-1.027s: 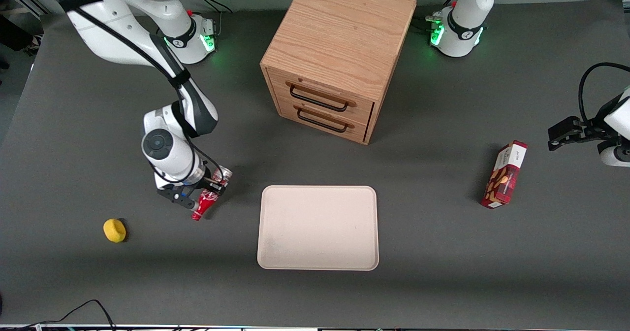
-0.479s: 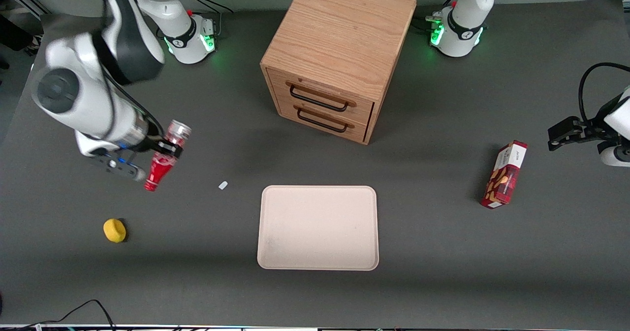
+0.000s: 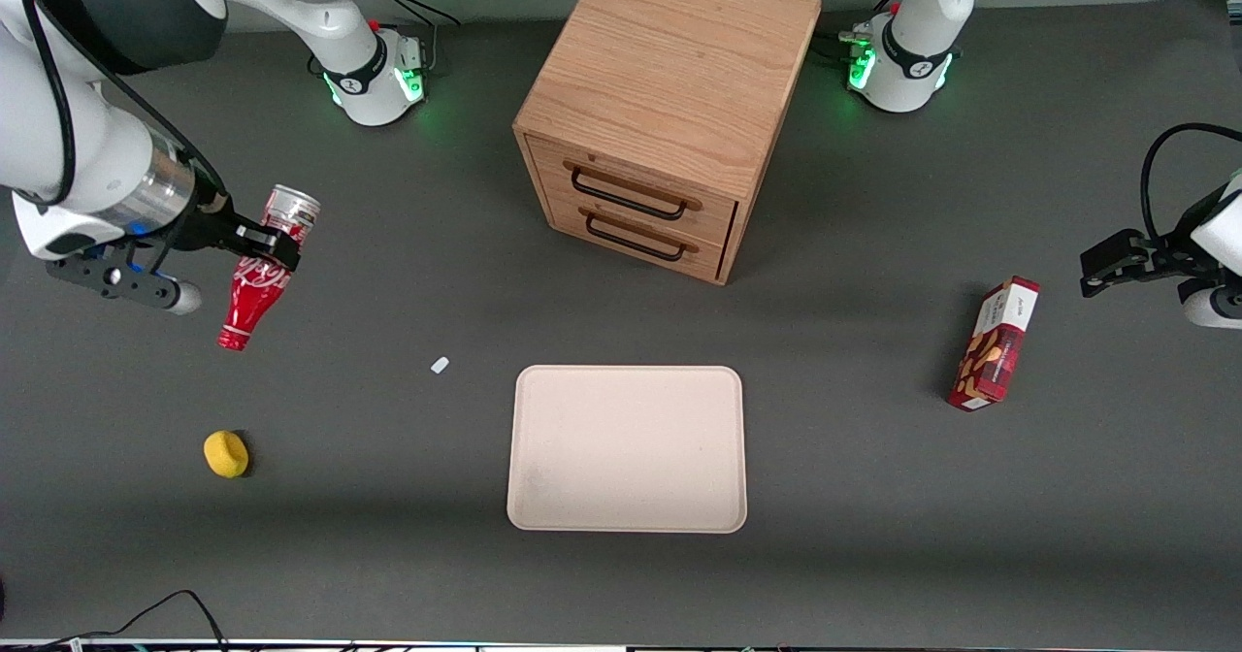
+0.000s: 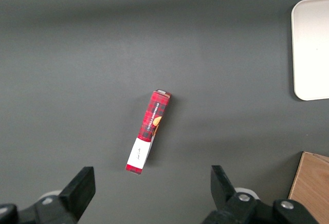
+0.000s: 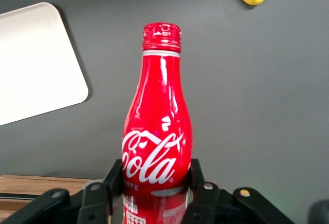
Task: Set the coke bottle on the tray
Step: 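Carry the upright bottle over the cream tray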
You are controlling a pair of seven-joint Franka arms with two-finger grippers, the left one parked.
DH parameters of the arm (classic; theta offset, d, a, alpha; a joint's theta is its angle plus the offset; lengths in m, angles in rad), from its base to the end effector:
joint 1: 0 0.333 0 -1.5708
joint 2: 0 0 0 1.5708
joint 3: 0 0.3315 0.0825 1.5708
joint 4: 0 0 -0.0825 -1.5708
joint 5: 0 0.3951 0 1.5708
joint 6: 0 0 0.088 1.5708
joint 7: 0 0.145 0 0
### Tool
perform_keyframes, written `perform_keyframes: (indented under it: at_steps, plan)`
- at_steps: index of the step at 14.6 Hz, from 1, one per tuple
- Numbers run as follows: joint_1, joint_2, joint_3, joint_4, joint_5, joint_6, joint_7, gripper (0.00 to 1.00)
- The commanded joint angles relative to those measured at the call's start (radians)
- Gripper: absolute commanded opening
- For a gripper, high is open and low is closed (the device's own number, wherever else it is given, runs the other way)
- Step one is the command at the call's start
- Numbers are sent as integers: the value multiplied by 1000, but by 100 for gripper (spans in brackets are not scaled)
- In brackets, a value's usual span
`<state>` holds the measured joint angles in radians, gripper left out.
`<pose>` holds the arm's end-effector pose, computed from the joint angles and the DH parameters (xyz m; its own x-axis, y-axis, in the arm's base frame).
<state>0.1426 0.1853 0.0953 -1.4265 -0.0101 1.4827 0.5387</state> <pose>0.5931 0.1372 0.5552 0.9477 -0.2983 -0.1136 -0.2932 -0.9542 0.0592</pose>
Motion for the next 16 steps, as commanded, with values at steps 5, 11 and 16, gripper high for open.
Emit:
perform_keyframes:
  at_steps: [5, 11, 16]
  plan:
    - [169, 495, -13, 495, 1, -32, 1, 0]
    - [339, 736, -109, 497, -2, 364, -11, 0]
    - [345, 847, -118, 495, -1, 488, -144, 0]
